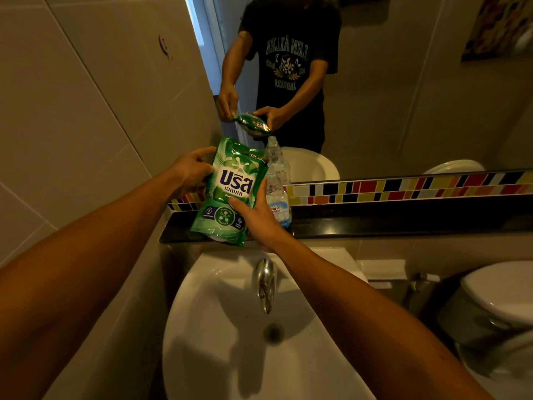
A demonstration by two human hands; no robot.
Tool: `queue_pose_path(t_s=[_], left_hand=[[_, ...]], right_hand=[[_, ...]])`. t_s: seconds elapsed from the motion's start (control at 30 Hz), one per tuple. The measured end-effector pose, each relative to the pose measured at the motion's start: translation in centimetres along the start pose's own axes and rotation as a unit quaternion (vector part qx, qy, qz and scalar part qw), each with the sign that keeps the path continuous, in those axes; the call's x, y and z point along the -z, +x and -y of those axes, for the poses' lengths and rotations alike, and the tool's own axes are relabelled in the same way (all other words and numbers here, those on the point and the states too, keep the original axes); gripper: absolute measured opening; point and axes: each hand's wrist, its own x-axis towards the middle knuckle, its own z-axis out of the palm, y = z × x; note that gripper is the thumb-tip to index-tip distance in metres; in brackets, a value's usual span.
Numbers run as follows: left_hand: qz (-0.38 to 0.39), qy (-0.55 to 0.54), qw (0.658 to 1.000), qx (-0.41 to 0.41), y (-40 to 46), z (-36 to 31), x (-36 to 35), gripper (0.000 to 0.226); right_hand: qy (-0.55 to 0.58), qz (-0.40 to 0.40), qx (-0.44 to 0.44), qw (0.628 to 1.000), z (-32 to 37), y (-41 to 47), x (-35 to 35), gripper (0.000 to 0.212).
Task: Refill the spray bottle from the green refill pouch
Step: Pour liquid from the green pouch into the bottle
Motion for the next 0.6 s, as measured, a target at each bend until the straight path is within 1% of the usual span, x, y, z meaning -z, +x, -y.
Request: queue_pose_path(t_s=[0.13,0.43,0.6], left_hand=[[-0.001,0.007,1.000,0.003,-0.11,-0.30,-0.03,0.058],[0.001,0.014,1.000,0.005,-0.03,-0.68,-0.10,0.059],[0.008,0.015,1.000,0.011,-0.09,-1.00,0.03,0.058]], right_hand=[[0.011,-0.002,0.002,1.000,0.03,-0.02,-0.32,0.116],[0.015,-0.001,0.016,1.000,-0.09,0.09,-0.09,0.104],[0.024,-0.003,0.016,1.000,0.03,-0.03,-0.32,0.106]])
